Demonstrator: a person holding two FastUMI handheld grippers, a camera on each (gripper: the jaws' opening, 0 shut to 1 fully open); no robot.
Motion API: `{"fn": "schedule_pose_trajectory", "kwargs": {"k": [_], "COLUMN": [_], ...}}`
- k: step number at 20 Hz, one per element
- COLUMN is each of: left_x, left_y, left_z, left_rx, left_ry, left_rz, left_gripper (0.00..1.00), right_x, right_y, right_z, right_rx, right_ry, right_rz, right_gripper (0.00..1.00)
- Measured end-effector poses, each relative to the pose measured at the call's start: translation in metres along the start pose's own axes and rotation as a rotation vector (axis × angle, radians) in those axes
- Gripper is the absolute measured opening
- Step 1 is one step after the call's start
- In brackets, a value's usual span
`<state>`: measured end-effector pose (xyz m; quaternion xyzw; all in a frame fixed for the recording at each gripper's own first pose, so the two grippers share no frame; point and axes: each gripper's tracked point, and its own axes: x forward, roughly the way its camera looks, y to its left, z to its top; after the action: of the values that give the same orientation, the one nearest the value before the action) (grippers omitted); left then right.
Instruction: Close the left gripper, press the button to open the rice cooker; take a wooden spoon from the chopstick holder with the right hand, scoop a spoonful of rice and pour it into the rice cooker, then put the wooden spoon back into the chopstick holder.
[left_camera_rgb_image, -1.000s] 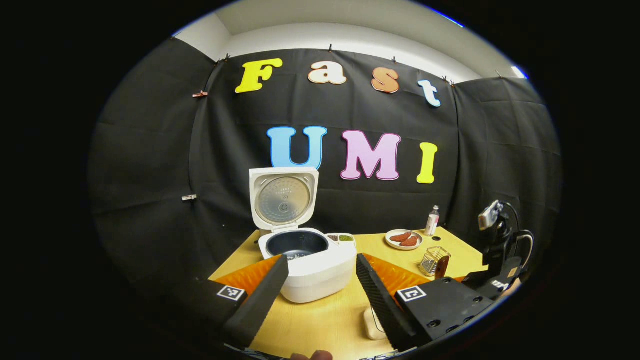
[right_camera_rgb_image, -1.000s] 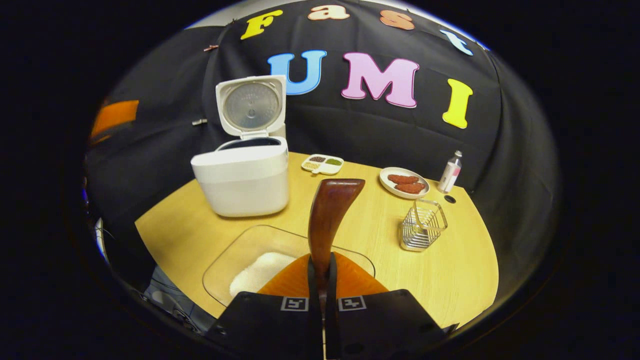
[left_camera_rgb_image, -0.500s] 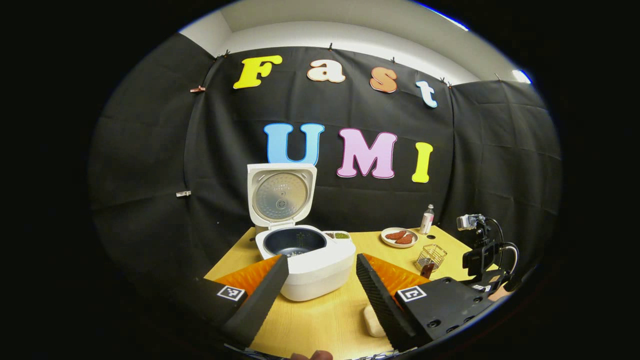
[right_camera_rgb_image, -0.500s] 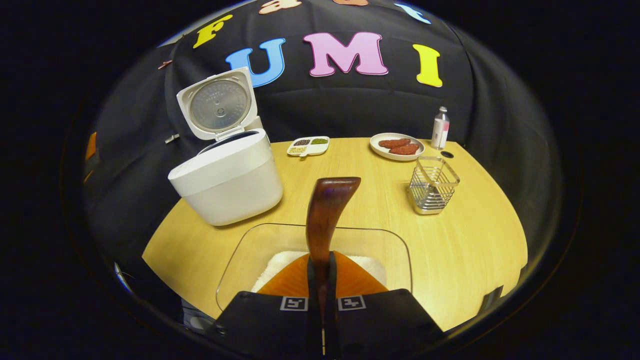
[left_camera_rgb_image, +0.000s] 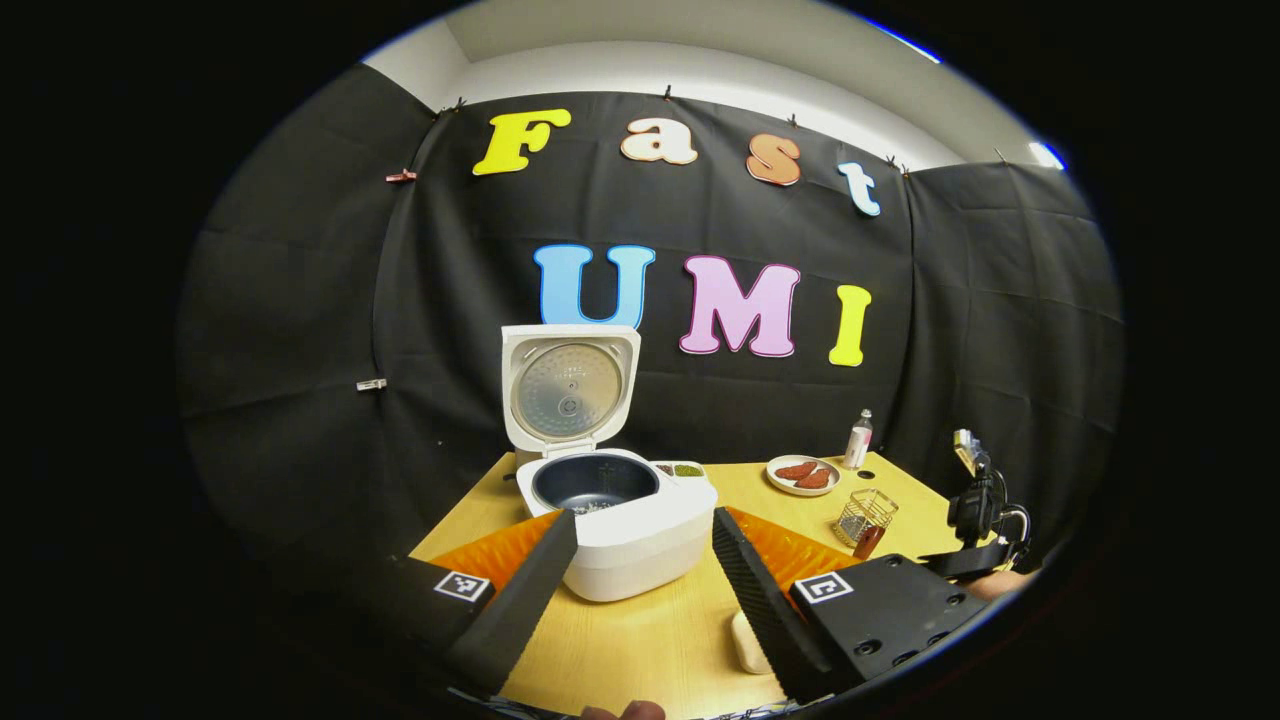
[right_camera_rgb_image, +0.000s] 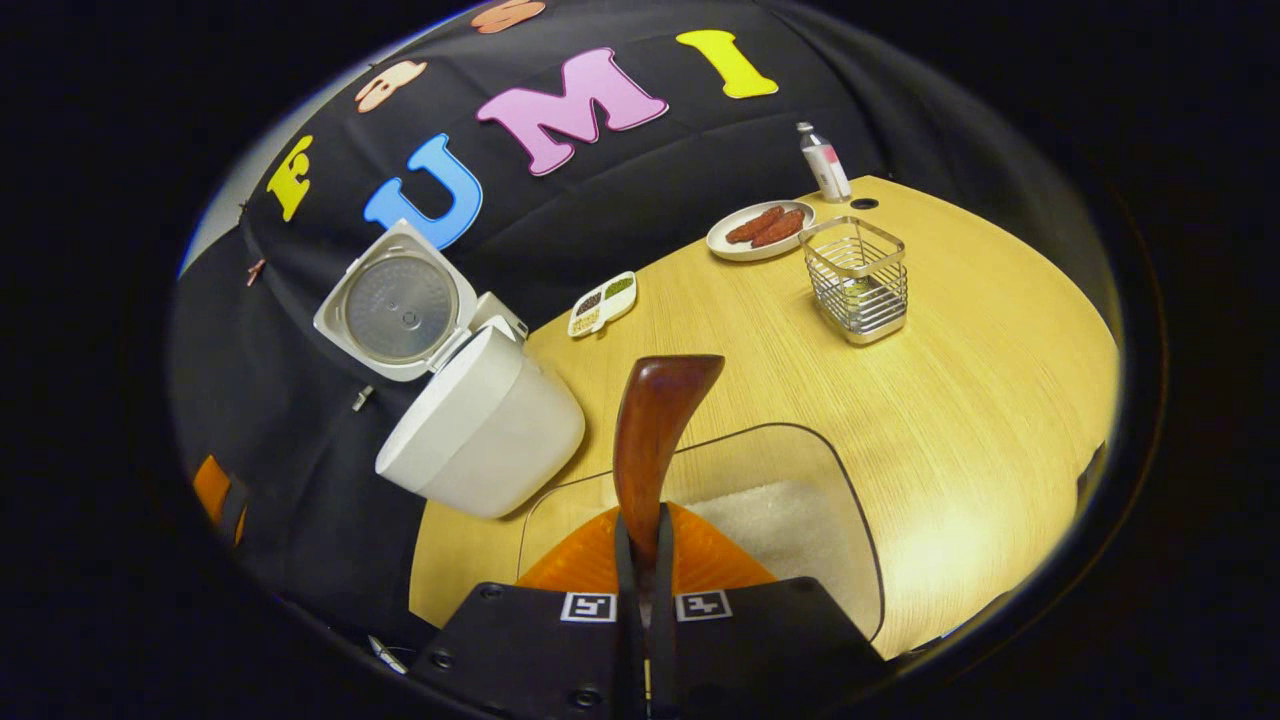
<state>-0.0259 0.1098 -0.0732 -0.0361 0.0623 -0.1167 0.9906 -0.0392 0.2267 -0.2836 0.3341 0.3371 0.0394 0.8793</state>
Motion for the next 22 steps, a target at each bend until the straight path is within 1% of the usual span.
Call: {"fn": "schedule_pose_trajectory", "kwargs": {"k": [1,6,10,12,14,19,22], "left_x": [0.001,0.005,0.005,0.005,0.004,0.002,0.000], "left_y": [0.000,-0.002,-0.003,-0.002,-0.001,0.006,0.011], "left_z": [0.001,0.002,0.002,0.001,0.000,-0.003,-0.005], "left_rx": [0.003,0.006,0.006,0.004,0.001,-0.009,-0.011], "left_ry": [-0.001,-0.002,-0.001,0.000,0.001,0.006,0.005], "left_rz": [-0.002,-0.003,-0.007,-0.006,-0.004,0.005,0.011], "left_gripper": [0.94,0.94,0.95,0.95,0.94,0.95,0.95], "right_x": [-0.003,-0.018,-0.037,-0.042,-0.048,-0.049,-0.042], "right_y": [0.001,0.000,0.021,0.035,0.055,0.131,0.175], "right_z": [0.008,0.037,0.066,0.077,0.093,0.137,0.168], "right_rx": [0.025,0.097,0.113,0.123,0.124,0.167,0.144], "right_ry": [-0.019,-0.060,-0.100,-0.097,-0.103,-0.124,-0.143], "right_rz": [0.018,0.053,0.105,0.119,0.137,0.239,0.283], "right_gripper": [0.07,0.07,0.07,0.07,0.07,0.07,0.07]}}
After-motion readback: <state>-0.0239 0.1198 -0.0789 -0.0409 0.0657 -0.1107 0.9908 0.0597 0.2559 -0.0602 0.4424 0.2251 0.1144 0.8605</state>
